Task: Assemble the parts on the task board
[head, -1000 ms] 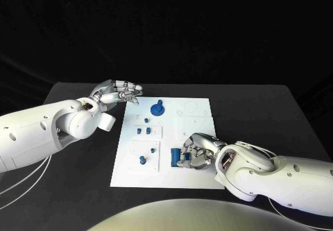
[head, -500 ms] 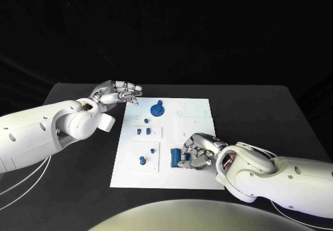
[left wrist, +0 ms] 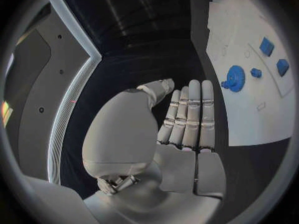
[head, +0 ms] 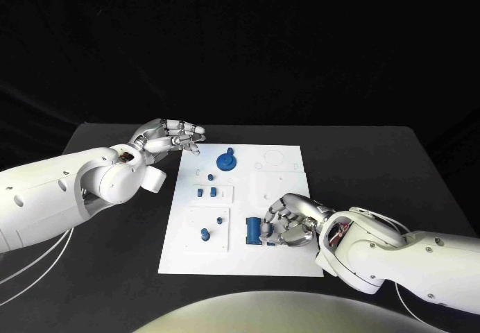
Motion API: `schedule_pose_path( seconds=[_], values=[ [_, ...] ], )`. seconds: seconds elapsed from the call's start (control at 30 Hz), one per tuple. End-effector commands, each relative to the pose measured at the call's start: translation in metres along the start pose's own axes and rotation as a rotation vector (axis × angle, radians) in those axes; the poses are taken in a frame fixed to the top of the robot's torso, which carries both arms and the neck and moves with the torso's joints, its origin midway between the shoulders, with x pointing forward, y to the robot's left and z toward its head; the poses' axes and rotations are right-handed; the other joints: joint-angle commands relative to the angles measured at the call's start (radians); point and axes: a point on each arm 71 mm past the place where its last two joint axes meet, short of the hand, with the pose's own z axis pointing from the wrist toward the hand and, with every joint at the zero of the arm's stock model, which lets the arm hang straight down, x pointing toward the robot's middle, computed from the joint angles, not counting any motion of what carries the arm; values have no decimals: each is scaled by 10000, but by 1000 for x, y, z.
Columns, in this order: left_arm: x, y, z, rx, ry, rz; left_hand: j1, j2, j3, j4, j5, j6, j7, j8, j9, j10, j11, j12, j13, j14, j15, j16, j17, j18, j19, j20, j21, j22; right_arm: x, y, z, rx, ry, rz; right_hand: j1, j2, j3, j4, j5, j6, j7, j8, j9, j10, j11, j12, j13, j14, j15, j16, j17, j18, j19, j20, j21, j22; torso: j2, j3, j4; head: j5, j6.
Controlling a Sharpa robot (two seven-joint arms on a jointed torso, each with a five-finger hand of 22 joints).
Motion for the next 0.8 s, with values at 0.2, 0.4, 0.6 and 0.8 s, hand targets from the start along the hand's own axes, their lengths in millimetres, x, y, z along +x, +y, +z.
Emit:
schedule_pose_path(
  seconds=[0.2,0.4,0.6,0.8],
  values=[
    [3,1,2,119,78,-321,-40,24,-41,0,17,-75,168,-10,-15,-115,4,61,9,-48,8,-19,-22,110,89,7,-67,-19,-23,-5,7,-1551,-352,2977,152,6,-126,-24,681,-471,217,-130,-12,351,188,-120,1668,725,203,-72,1141,140,-105,117,-261,1464,-176,-78,-23,-27,222],
    [4,6,5,307,-194,-717,-61,39,-45,20,17,-62,159,-1,-12,-97,0,74,13,-47,11,-17,-24,108,88,11,-78,-24,-74,-34,28,-1807,-2148,3436,442,153,98,-219,1029,-809,388,-338,-140,-311,351,-1524,926,400,340,-737,-76,415,-694,253,-1976,1017,-429,-179,-68,-74,638],
    [-3,12,11,799,-807,-1057,-62,131,-34,48,10,137,26,127,38,160,-113,190,36,-13,-59,-49,-48,118,92,-10,-131,-47,-120,-60,53,-1758,-3693,4066,746,301,358,-489,998,-1070,542,-519,-237,-747,472,-2350,421,297,435,-987,-428,487,-881,353,-2549,840,-630,-206,-150,-52,1021],
    [-8,17,22,1313,-1550,-1246,-91,188,99,97,27,281,-44,225,78,497,-192,15,-40,-42,-92,-766,-340,81,-123,-33,-395,-157,-149,-80,78,-1706,-4690,5310,723,290,1069,-653,910,-1788,1020,-1293,-597,-3639,911,-8224,-3634,-2331,841,-5724,-6224,1082,-3057,723,-7579,-998,-801,-134,-162,-14,1420]
  ],
)
